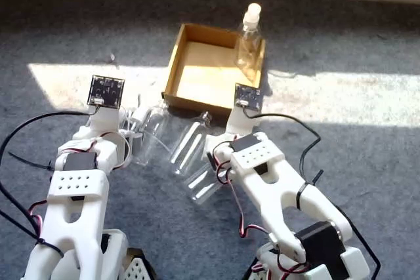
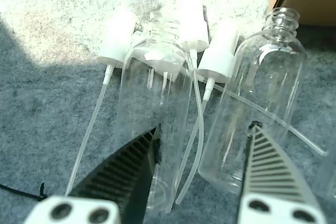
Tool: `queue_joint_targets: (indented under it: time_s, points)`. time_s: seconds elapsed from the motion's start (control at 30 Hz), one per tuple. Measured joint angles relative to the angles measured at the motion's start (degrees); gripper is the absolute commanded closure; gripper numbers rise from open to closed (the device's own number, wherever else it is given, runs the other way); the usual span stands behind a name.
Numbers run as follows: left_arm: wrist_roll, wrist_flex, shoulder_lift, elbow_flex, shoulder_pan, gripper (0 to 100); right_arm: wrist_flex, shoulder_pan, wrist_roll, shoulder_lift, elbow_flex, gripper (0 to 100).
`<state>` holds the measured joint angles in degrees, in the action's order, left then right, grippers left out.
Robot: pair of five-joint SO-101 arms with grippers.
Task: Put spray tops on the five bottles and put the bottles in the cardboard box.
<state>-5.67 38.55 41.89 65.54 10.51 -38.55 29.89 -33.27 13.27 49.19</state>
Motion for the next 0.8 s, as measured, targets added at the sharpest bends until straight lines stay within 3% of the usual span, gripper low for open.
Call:
queue_joint_targets:
  time_s: [0.43,0.8]
  points:
    - [0.0,0.0,0.0,0.0,0.0,75,-6.24,0.35,-11.08,8.35,0.0,74.1]
    - [0.0,0.0,0.0,0.0,0.0,75,-4.48,0.7,-11.6,-4.04,-1.14,74.3]
